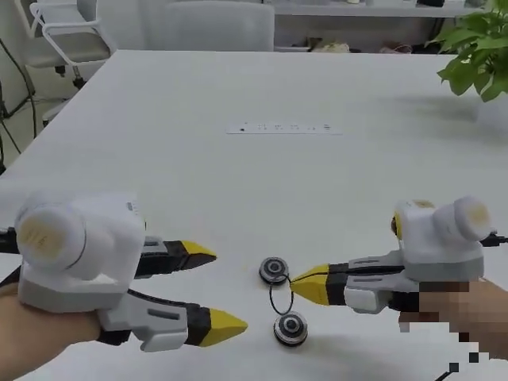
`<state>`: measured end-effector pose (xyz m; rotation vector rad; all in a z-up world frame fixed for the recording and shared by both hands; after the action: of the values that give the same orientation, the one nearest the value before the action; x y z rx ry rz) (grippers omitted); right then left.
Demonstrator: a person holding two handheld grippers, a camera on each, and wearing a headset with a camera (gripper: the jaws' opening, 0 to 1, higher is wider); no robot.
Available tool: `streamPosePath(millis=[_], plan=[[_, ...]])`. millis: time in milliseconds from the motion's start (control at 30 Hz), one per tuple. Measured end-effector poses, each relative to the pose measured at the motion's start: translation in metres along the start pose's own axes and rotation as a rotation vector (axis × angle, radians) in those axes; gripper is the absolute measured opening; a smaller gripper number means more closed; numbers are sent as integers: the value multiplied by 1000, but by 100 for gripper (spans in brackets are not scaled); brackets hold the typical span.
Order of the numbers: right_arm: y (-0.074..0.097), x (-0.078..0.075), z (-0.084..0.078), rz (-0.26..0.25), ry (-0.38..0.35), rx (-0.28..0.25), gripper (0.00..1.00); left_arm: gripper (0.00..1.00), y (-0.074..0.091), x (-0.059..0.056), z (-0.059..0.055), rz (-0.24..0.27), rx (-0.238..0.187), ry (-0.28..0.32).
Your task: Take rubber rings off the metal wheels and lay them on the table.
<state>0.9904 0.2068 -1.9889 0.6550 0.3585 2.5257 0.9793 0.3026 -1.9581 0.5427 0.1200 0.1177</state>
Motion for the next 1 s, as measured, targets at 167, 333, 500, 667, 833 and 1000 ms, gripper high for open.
streamPosePath(millis=[167, 333, 500, 667, 833, 1000], plan=[[-9, 2, 5, 13, 16, 13, 0, 55, 5, -2, -5, 11, 2, 7], [-19, 3, 7, 23, 33, 28, 0, 56, 13, 1, -9, 30, 5, 11], [-30, 0, 7, 20, 43, 48, 0, 57, 25, 4, -16, 57, 11, 25], [-37, -4, 6, 7, 40, 62, 0, 57, 30, 6, -19, 72, 9, 37], [-42, -2, 5, 8, 50, 72, 0, 57, 32, 7, -20, 78, 6, 43], [-46, -2, 5, 2, 59, 75, 0, 57, 32, 8, -20, 80, 3, 47]])
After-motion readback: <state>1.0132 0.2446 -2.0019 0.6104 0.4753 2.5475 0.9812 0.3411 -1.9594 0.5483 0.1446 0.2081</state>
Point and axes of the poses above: the centre of the closed fingertips' face, and the gripper's own axes: y roughly backward along the fingers, x roughly to its left, z roughly out of its top, the point moved 2 cm from there along y, roughly backward along the fingers, and after that the axes turned 6 degrees about -z, right-handed, at the moved point
